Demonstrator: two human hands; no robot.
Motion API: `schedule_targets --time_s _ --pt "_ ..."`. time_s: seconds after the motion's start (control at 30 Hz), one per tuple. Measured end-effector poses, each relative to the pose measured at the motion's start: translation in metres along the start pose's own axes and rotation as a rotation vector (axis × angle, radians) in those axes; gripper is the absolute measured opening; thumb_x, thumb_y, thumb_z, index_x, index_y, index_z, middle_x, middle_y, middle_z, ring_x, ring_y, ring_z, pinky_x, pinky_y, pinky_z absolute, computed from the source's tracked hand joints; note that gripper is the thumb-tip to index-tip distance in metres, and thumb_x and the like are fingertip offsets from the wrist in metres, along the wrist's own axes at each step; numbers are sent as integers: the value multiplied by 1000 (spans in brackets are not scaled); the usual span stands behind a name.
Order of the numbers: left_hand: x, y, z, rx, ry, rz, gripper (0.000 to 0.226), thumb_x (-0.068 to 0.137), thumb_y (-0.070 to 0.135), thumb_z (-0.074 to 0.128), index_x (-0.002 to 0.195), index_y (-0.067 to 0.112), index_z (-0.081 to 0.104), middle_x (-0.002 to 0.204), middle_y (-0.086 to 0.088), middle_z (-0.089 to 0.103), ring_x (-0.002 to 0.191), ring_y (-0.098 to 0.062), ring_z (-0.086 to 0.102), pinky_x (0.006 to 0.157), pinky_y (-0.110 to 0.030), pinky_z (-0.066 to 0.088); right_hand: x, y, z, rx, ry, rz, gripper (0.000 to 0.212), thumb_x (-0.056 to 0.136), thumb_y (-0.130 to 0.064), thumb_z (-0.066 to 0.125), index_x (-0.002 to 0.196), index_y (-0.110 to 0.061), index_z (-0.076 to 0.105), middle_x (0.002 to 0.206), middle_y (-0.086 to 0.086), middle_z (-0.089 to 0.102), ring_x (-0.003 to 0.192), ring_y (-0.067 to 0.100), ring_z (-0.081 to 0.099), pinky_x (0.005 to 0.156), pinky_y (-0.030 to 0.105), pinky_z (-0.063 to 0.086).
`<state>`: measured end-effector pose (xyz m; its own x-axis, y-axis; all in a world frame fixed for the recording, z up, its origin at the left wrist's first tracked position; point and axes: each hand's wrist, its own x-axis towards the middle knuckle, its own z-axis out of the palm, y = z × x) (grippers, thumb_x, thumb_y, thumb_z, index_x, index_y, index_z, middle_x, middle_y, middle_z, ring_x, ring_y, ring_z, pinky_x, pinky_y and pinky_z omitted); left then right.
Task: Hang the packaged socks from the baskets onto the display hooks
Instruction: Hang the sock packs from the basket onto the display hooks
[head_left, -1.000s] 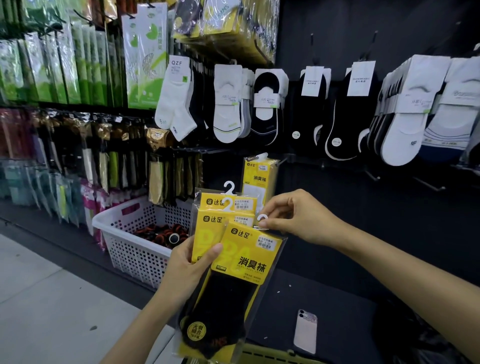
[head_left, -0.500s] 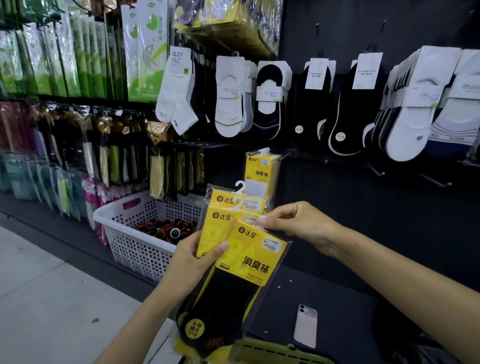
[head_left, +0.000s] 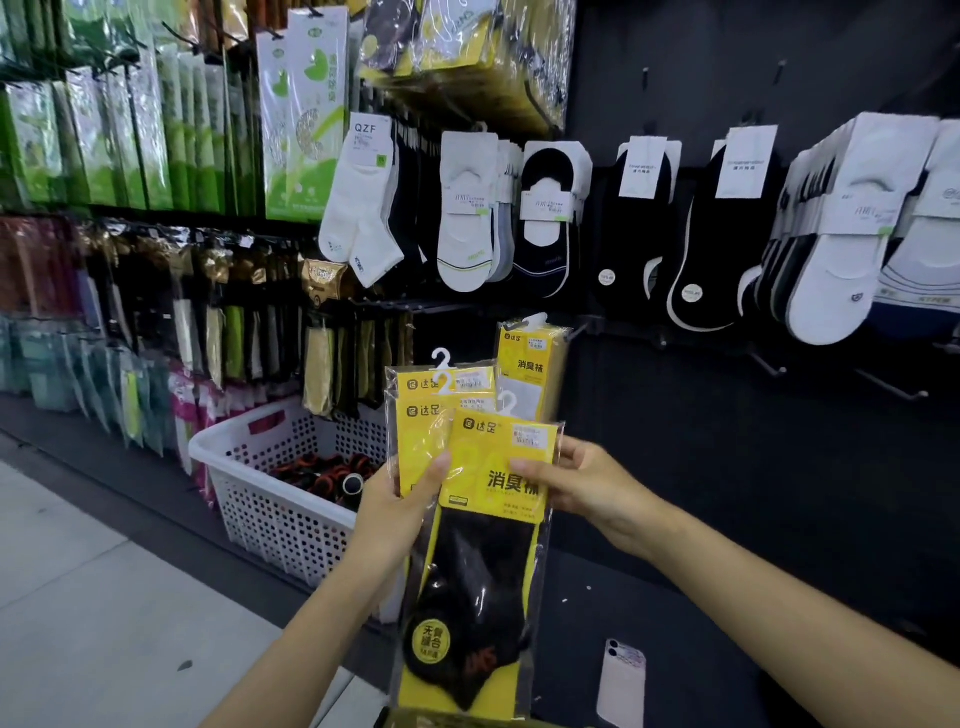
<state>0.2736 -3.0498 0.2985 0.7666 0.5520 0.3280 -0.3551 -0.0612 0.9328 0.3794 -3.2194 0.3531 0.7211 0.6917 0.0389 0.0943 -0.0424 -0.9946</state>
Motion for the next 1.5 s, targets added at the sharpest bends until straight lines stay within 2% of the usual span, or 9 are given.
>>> schedule_targets --time_s 0.13,0.23,0.4,0.73,0.93,1.1,1.3,1.4,1.5 --pt "27 -11 7 85 53 -70 44 76 64 50 104 32 59 96 27 67 97 5 60 86 -15 41 23 22 3 113 125 32 21 85 -18 68 104 -8 68 98 6 75 81 13 72 69 25 58" --pt "53 -19 1 85 119 -83 44 90 54 41 123 26 52 108 23 47 108 -1 41 96 -25 26 53 26 -7 185 272 -5 16 92 -17 60 104 -9 66 105 10 72 92 21 69 86 37 56" --pt "99 -22 -13 155 195 -38 20 94 47 43 78 35 46 77 22 42 73 8 41 73 -14 36 115 17 -28 148 511 -95 10 96 -15 55 96 -13 64 105 9 70 99 23 65 94 40 51" --pt "162 -41 -30 151 208 94 48 93 47 42 132 19 47 104 21 46 106 -1 42 95 -25 29 237 31 -38 -9 636 -137 29 93 -20 59 117 -2 61 120 12 64 113 30 59 100 42 47" --pt "171 -50 -22 129 214 65 17 91 46 45 80 35 54 72 25 55 64 18 55 64 -8 34 271 45 -52 183 735 9 31 86 -24 70 110 -5 65 115 10 64 109 31 60 99 44 48" --pt "167 -57 -16 89 181 52 18 92 44 47 96 29 56 87 25 59 78 11 56 74 -8 37 252 54 -53 190 870 92 32 85 -23 70 111 -5 61 114 14 64 102 31 60 88 37 50" --pt "147 -51 -1 -1 168 -27 20 88 45 55 76 30 51 75 17 51 65 6 47 61 -13 35 181 41 -12 151 439 -53 24 93 -32 57 107 -13 60 102 3 66 89 15 64 79 26 53" --pt "135 -44 10 -12 150 -51 19 85 43 62 91 26 67 84 8 72 81 -5 66 76 -24 49 148 29 11 22 259 -142 27 87 -35 65 105 -16 64 100 2 70 88 11 66 66 17 51" --pt "121 -34 20 -43 136 -51 28 78 41 70 97 20 71 87 5 75 82 -11 71 74 -28 54 127 20 22 -3 221 -189 23 81 -28 73 102 -23 65 99 -5 73 91 6 68 80 20 54"
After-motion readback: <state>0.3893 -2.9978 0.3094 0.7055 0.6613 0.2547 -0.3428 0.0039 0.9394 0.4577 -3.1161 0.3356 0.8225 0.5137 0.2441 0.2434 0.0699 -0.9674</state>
